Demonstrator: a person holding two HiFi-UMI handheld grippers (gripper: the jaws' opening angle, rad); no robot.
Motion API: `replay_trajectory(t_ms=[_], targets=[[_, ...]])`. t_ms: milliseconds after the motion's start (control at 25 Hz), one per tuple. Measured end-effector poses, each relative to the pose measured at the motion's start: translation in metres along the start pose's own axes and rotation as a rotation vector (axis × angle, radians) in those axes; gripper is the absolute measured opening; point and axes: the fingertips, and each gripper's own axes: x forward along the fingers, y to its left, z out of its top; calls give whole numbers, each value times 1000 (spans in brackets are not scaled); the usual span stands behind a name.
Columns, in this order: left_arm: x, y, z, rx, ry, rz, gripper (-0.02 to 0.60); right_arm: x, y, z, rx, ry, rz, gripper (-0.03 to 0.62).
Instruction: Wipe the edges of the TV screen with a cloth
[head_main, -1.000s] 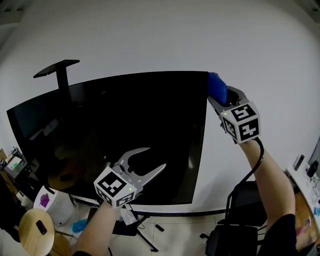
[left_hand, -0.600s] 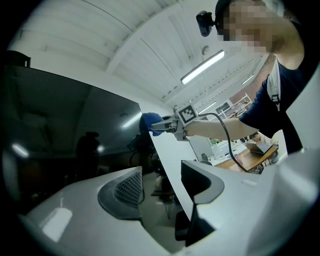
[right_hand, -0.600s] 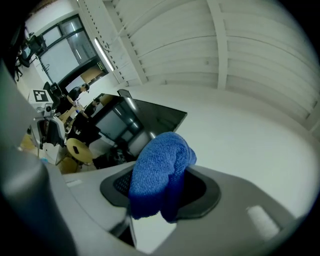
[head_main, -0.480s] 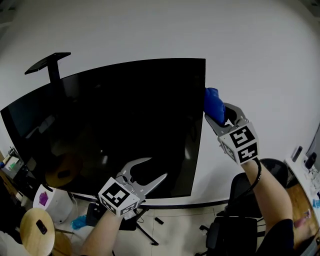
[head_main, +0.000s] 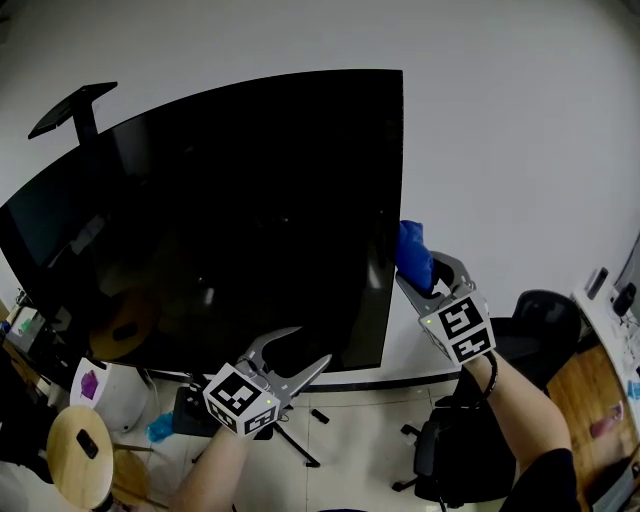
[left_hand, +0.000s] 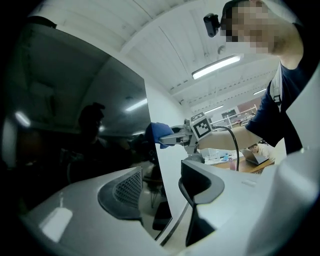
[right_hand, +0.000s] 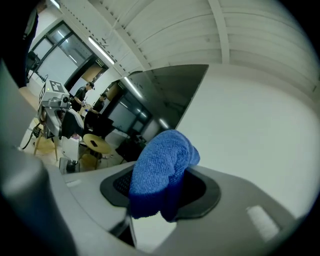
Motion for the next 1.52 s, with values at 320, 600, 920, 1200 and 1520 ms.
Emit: replay_trajectory(t_ms=[320,600,920,1200,1520], targets=[[-3,0,-81,-55,75,37,232,4,53,-79,75,74,61,209],[0,-11,-138,-134,143,34,232,8,107,-162,153,197,118,207],[3,-27,-195,-221,203,23,232,12,169,-265,292,352,173,207],[-2,-36,-224,-261,249,23,232,11,203,-324,417,442,191,206],[-19,-39,-236,-277,290,41,232,3,234,-366,634,506,221,205]])
